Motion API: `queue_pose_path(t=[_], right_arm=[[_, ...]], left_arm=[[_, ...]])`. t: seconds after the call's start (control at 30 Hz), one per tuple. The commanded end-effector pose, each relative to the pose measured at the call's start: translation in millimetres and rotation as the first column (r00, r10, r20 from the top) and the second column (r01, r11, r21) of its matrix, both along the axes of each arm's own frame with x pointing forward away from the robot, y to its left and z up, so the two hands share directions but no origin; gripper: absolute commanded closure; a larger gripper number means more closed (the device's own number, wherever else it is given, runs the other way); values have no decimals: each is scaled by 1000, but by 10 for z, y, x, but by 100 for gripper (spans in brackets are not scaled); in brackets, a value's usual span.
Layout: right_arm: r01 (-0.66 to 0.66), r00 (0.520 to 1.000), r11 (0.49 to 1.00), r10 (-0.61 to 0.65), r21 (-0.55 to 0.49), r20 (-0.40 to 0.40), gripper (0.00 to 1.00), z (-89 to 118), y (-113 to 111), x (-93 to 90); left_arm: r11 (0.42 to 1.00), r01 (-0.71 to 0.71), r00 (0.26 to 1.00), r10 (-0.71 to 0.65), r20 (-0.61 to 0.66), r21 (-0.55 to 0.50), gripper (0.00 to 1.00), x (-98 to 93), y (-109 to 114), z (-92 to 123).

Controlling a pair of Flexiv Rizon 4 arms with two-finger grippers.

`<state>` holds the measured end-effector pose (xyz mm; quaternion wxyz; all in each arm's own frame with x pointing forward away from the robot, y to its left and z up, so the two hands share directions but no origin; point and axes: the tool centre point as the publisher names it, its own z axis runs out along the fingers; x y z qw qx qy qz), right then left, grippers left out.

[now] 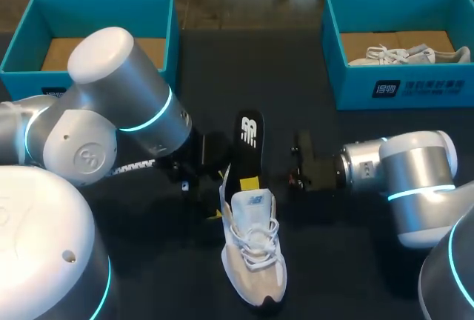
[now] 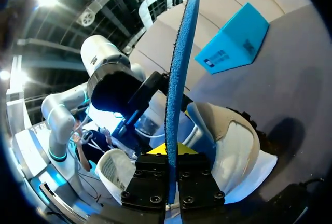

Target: Take the shoe out of the shoebox, open the shoe tongue, remove and reinsert the insole, then place the shoe into the shoebox

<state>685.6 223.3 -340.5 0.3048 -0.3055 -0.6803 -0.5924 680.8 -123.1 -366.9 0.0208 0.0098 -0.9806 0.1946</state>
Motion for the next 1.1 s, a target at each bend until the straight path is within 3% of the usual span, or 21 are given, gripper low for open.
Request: queue_pose_path(t=[0.03, 0.2, 0.23, 0.27, 0.33, 0.47, 0.83, 1.0, 1.1], right_arm=[[-21, 1000, 1000, 21, 13, -8, 100, -80, 19, -43], [-38, 999, 999, 38, 27, 1, 99, -42, 35, -56], [-39, 999, 999, 39, 26, 6, 85, -21, 39, -51], [-40, 999, 999, 40, 25, 11, 78, 0, 42, -47], [-45, 999, 999, 45, 21, 25, 71, 46, 51, -38], [-52, 998, 999, 51, 10, 48, 69, 127, 68, -31], [-53, 994, 999, 53, -6, 92, 71, 309, 83, 73], [-58, 994, 998, 56, 14, 96, 76, 341, 87, 202], [-58, 995, 998, 55, 27, 85, 85, 325, 92, 272]], left_arm=[[1000, -1, 1000, 1, 2, 1, 0, -10, 4, 1], [1000, -1, 1000, 1, 2, 1, 0, -10, 4, 1], [1000, -1, 1000, 1, 2, 1, 0, -10, 4, 1], [1000, -1, 1000, 1, 2, 1, 0, -10, 4, 1], [1000, -1, 1000, 1, 2, 1, 0, -10, 4, 1], [1000, -1, 1000, 1, 2, 1, 0, -10, 4, 1], [1000, -1, 1000, 1, 2, 1, 0, -10, 4, 1], [1000, -1, 1000, 1, 2, 1, 0, -10, 4, 1], [1000, -1, 1000, 1, 2, 1, 0, -10, 4, 1]])
